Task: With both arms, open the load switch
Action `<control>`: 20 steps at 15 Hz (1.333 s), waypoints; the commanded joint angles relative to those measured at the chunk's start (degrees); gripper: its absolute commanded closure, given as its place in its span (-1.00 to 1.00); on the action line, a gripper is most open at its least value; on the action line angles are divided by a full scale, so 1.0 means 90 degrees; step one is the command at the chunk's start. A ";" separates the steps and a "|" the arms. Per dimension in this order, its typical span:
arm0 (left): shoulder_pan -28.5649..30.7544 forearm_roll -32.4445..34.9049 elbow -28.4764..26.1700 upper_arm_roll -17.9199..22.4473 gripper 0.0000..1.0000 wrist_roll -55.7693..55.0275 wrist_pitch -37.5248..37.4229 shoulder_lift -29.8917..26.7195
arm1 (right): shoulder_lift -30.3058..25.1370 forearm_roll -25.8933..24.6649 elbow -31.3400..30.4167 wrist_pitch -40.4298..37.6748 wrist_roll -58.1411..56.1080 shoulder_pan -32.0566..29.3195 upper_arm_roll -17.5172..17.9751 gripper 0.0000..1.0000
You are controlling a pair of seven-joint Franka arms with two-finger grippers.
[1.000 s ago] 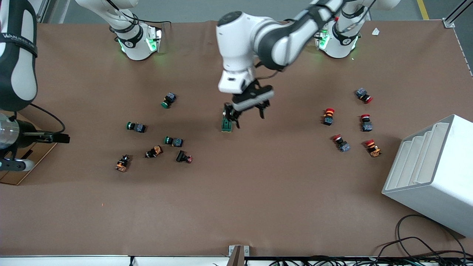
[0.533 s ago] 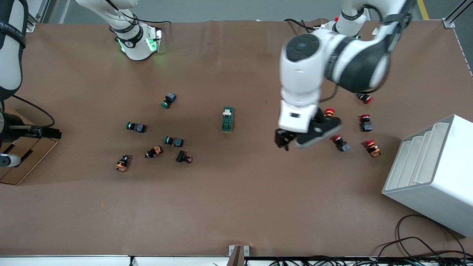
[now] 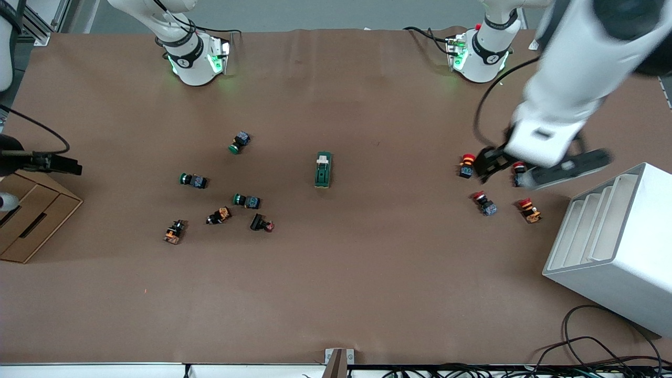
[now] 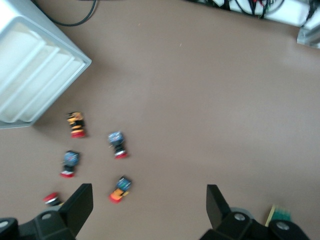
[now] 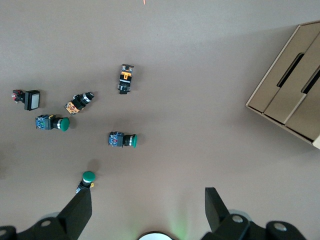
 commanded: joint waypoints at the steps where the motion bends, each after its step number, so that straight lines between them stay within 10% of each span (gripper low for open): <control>1: 0.0422 -0.0559 -0.0211 0.0294 -1.00 0.1227 -0.0476 -0.0611 | -0.0822 0.0141 -0.0868 0.0227 -0.0084 -0.0180 0.0071 -1.00; 11: 0.0445 -0.1049 -0.1421 0.1231 -1.00 0.3037 -0.1015 -0.1910 | -0.1761 0.0237 -0.1240 0.0139 -0.0357 -0.0366 0.0032 -1.00; 20: 0.0454 -0.0961 -0.1949 0.1154 -1.00 0.3047 -0.0478 -0.2145 | -0.1741 0.0346 -0.1240 0.0237 -0.0357 -0.0131 -0.0047 -1.00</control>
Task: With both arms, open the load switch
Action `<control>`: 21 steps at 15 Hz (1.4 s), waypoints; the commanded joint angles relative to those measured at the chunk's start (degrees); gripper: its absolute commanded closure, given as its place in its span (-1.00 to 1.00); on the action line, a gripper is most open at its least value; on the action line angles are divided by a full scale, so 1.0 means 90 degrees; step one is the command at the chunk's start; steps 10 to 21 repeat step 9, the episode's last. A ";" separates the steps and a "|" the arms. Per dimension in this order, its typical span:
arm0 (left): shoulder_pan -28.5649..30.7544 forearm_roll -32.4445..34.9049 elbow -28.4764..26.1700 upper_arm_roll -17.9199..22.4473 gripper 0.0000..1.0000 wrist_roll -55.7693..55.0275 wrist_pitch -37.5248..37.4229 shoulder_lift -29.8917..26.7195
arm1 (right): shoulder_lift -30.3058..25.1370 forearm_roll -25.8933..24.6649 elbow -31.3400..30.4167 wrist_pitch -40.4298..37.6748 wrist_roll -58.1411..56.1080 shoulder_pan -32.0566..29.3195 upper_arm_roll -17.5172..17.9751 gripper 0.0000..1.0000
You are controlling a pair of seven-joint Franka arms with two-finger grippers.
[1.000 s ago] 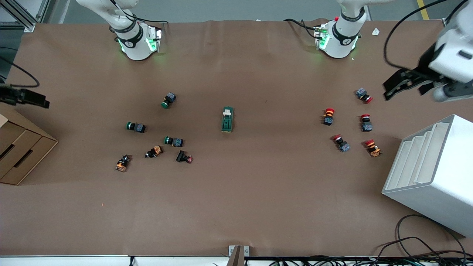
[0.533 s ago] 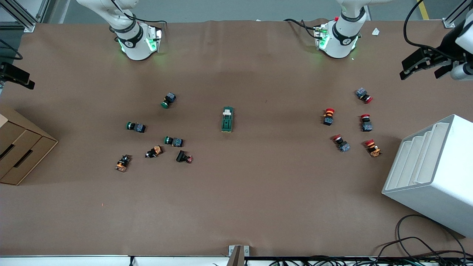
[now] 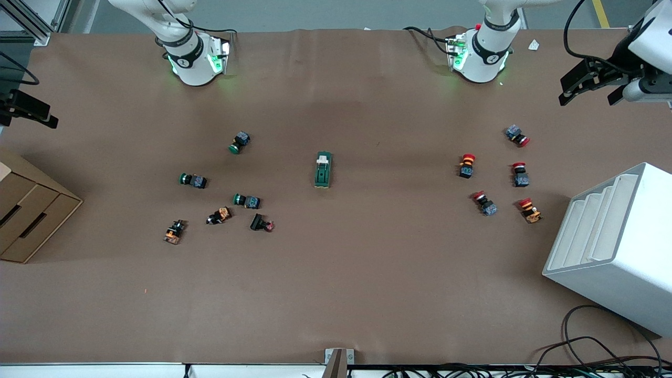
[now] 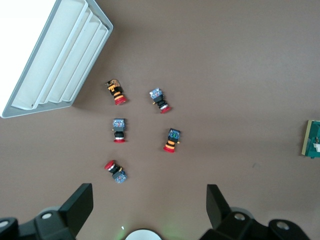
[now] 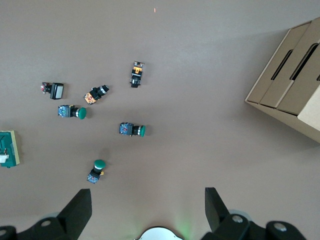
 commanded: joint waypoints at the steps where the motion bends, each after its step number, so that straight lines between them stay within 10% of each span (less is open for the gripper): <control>1: -0.0007 0.0003 -0.0181 -0.0006 -1.00 0.0103 0.0165 -0.0124 | -0.0137 0.0016 -0.0159 0.0066 -0.0071 0.0059 -0.0028 -1.00; 21: 0.0032 0.0003 0.0190 0.0013 -1.00 0.0054 0.0097 0.0149 | -0.0147 -0.0023 -0.0169 0.0017 -0.0071 0.0371 -0.0292 -1.00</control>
